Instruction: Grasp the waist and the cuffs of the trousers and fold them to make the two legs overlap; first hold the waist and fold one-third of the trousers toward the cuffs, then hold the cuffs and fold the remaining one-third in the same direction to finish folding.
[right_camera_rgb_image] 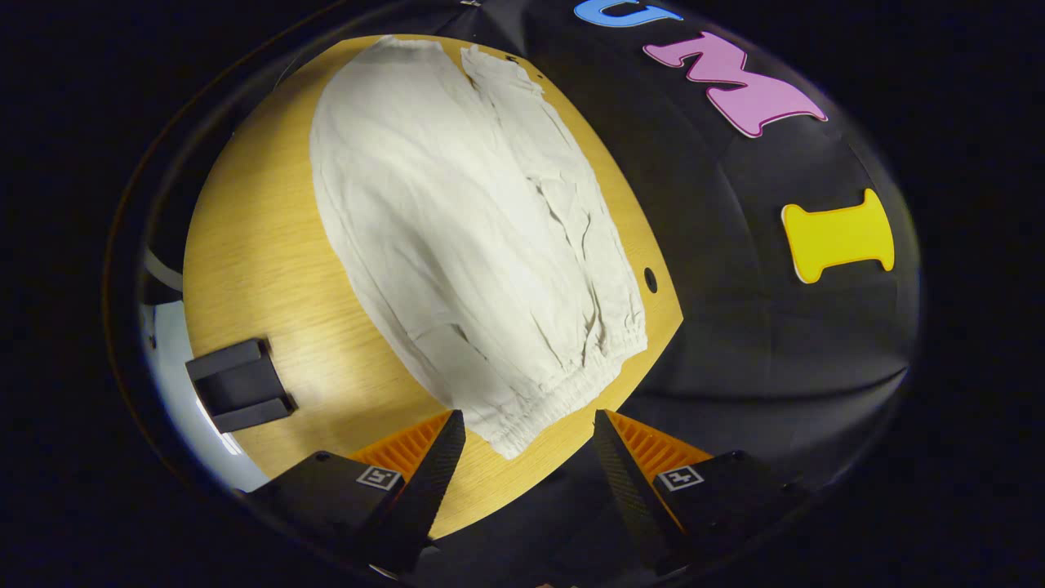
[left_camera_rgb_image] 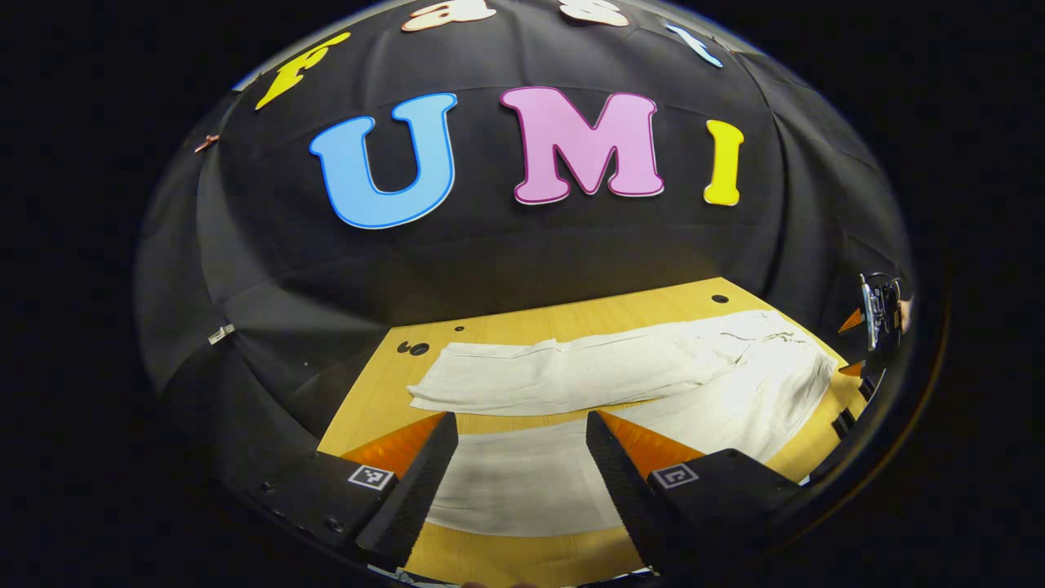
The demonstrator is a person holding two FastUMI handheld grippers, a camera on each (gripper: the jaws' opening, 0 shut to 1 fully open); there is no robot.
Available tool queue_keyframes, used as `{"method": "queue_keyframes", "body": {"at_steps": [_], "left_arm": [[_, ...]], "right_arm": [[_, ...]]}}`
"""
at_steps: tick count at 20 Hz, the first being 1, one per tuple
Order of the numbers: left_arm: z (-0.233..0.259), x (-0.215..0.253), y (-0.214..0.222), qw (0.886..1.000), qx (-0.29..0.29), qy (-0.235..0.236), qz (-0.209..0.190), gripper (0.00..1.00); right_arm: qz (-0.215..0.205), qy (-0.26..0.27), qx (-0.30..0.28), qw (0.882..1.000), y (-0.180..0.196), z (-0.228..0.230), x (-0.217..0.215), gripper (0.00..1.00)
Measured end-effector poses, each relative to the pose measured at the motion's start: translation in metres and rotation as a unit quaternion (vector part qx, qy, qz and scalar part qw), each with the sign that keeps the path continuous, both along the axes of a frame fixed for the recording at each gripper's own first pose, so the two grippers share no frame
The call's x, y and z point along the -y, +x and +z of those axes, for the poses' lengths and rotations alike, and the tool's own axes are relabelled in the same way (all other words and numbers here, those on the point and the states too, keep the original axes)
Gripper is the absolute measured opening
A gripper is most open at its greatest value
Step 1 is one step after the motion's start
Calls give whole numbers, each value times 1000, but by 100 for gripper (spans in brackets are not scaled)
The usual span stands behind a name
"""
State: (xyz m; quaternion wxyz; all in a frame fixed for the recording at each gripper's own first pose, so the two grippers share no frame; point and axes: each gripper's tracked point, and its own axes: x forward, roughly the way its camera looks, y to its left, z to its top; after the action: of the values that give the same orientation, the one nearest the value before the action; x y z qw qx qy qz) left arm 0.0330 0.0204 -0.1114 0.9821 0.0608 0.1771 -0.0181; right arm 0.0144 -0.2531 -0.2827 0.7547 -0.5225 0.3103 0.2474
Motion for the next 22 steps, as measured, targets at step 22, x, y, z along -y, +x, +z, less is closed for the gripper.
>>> {"method": "queue_keyframes", "body": {"at_steps": [22], "left_arm": [[-206,-242,-47,815,-251,477,-212,98]], "right_arm": [[96,-105,-32,989,23,-41,0,89]]}}
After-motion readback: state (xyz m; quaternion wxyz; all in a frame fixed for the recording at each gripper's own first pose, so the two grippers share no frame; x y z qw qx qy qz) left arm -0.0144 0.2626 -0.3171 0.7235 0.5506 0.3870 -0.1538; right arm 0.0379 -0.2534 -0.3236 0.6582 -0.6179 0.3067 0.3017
